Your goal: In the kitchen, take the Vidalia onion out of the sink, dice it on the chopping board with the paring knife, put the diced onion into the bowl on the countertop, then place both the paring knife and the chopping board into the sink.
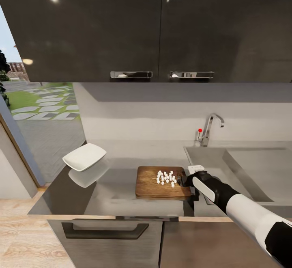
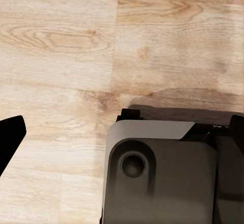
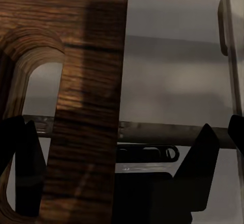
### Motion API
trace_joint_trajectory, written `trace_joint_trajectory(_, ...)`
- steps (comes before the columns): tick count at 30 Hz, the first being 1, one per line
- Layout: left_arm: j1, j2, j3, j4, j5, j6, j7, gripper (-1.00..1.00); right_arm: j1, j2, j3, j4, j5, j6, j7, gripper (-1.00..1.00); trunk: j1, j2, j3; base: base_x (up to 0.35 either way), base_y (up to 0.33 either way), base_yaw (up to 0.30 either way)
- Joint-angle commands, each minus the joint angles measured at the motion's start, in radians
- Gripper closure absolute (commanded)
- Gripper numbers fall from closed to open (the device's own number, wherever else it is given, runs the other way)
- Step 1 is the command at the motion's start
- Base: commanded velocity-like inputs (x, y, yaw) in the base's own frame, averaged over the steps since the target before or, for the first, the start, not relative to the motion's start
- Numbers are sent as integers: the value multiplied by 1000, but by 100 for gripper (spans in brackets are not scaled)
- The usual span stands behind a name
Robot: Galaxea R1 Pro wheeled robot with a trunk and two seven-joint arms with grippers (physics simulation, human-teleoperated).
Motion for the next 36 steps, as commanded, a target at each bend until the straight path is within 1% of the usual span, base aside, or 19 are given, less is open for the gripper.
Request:
trace_joint_trajectory(1,-2,0,-4,5,8,-8,1,-100,-2,-2,8,-3,-10,1,-9,-100,0,-1,-2,0,0,0)
trace_joint_trajectory(18,-2,0,-4,5,8,-8,1,-100,-2,-3,7,-3,-11,3,-9,-100,0,-1,-2,0,0,0)
trace_joint_trajectory(19,-2,0,-4,5,8,-8,1,-100,-2,-3,6,-3,-11,3,-9,100,0,-1,-2,0,0,0)
trace_joint_trajectory(36,-2,0,-4,5,8,-8,1,-100,-2,-3,6,-2,-10,7,-10,100,0,-1,-2,0,0,0)
